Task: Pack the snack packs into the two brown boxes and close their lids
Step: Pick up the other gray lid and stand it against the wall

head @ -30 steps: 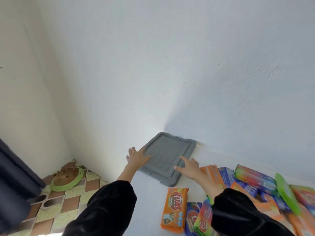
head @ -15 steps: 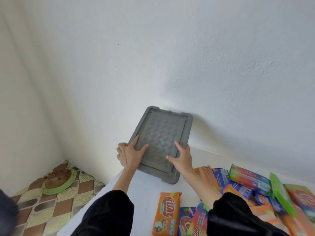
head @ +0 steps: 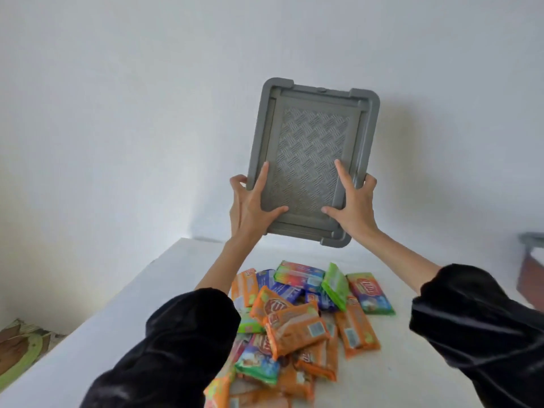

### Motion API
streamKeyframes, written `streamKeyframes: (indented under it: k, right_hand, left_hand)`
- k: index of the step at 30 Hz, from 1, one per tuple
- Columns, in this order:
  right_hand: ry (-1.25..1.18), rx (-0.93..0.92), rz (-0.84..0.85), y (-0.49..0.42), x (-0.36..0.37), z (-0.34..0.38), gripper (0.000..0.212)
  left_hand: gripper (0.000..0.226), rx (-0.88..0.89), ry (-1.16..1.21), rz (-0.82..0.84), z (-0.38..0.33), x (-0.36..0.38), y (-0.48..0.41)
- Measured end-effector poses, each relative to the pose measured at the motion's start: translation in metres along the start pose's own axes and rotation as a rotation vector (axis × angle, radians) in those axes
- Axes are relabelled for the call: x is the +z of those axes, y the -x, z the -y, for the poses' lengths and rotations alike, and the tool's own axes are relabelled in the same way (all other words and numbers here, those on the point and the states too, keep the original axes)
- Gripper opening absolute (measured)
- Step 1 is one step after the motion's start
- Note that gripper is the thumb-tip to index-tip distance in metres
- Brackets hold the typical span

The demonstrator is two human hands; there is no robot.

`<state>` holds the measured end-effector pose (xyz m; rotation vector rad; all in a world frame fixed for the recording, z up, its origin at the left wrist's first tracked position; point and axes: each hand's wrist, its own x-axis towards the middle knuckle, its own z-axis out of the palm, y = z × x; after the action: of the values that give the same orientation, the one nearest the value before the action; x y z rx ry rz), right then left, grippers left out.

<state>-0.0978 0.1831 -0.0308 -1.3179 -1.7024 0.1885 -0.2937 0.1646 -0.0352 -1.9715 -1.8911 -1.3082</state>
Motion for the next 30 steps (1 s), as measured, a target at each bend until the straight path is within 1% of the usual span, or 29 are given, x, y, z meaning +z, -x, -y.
streamKeyframes:
  k: [3,7,12,16,21,25,30]
  right_hand:
    - [0.096,0.034,-0.059,0.007,-0.068,-0.050,0.099]
    - [0.175,0.122,-0.094,0.033,-0.132,-0.111,0.100]
    - [0.300,0.264,-0.072,0.064,-0.188,-0.176,0.107]
    - [0.423,0.308,0.013,0.080,-0.193,-0.210,0.111]
    - [0.529,0.343,0.165,0.080,-0.183,-0.229,0.119]
    - [0.541,0.368,0.273,0.081,-0.181,-0.233,0.114]
    - [0.561,0.394,0.339,0.082,-0.180,-0.232,0.105]
  left_hand:
    - [0.104,0.066,0.041,0.062,-0.070,0.043,0.007]
    - [0.109,0.106,0.127,0.170,-0.142,0.101,0.031]
    - [0.115,0.102,0.254,0.324,-0.202,0.173,0.076]
    - [0.120,0.041,0.321,0.412,-0.209,0.219,0.106]
    - [0.120,-0.016,0.313,0.427,-0.198,0.244,0.122]
    - [0.119,-0.027,0.257,0.424,-0.192,0.250,0.124]
    - [0.116,-0.014,0.238,0.431,-0.190,0.252,0.123]
